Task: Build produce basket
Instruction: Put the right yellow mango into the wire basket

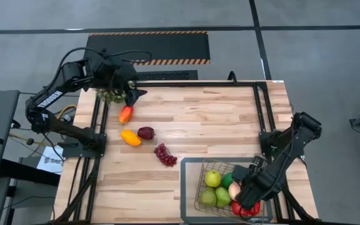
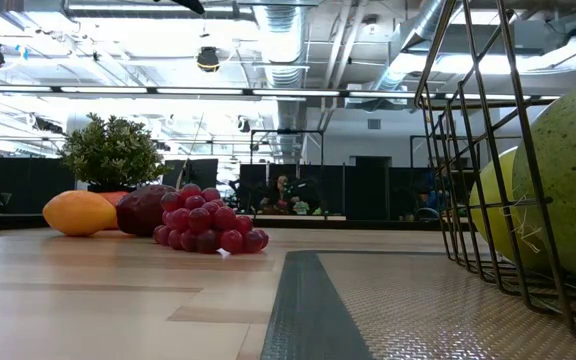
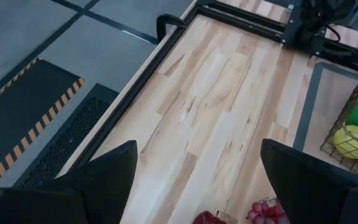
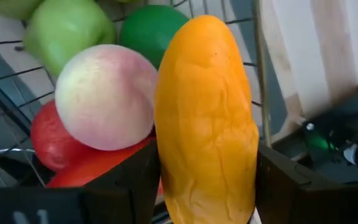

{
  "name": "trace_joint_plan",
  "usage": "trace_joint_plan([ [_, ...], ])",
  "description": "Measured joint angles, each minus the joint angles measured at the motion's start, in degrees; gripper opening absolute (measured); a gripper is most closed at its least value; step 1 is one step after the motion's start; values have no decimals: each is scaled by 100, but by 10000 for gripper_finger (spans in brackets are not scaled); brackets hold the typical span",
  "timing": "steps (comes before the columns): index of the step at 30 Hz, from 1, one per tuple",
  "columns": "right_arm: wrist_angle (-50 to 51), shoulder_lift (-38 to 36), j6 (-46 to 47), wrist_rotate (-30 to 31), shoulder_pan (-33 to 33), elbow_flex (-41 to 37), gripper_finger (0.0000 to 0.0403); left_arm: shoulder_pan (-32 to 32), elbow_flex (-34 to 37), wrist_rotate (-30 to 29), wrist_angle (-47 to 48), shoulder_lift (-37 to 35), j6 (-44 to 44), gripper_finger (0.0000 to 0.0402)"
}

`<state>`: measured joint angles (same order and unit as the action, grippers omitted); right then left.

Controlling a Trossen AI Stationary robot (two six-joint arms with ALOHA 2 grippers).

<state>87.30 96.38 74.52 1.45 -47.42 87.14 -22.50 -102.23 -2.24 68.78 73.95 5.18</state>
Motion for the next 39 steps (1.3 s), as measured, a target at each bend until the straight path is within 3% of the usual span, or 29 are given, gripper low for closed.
trace_joint_plan([
  [11,-268,0,48,-2,-39,-492,224,0,-1,-4,1,0,36,328],
  [21,-223,2,66,-4,-44,-497,250,0,-1,-7,3,0,61,328],
  [39,-204,2,49,-114,-7,-495,251,0,-1,-9,119,-2,63,328],
])
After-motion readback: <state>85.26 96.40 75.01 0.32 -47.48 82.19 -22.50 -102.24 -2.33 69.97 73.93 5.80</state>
